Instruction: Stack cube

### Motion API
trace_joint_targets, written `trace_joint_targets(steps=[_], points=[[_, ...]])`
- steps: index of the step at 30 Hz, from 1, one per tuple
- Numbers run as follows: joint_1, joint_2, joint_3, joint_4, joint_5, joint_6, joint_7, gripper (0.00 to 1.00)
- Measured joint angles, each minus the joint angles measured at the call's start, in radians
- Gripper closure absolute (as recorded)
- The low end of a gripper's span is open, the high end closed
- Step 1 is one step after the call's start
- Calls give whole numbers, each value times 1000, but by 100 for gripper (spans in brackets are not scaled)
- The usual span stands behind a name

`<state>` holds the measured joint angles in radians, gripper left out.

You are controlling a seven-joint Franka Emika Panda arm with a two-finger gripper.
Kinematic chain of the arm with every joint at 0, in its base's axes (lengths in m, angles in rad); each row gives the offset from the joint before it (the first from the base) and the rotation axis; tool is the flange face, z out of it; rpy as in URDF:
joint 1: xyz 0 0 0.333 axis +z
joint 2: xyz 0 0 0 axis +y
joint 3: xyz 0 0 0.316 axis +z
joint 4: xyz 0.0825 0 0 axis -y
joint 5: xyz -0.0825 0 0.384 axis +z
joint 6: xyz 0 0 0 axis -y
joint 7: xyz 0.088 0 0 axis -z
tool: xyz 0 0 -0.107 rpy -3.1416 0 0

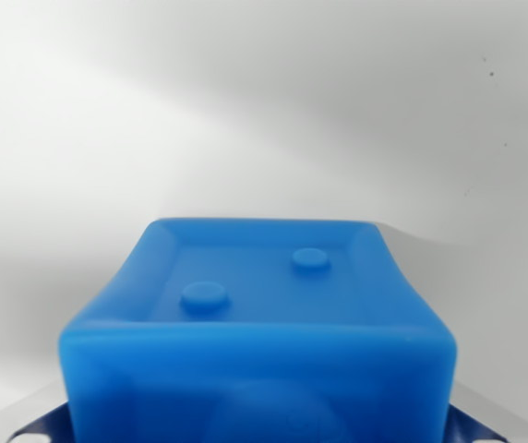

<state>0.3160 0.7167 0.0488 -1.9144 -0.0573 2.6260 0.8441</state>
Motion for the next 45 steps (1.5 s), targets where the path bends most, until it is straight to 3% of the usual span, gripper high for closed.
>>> trace_joint_targets(steps=[20, 45], points=[[0, -47, 1, -14, 0, -29, 0, 100], [-2, -183, 6, -42, 5, -133, -3, 100]])
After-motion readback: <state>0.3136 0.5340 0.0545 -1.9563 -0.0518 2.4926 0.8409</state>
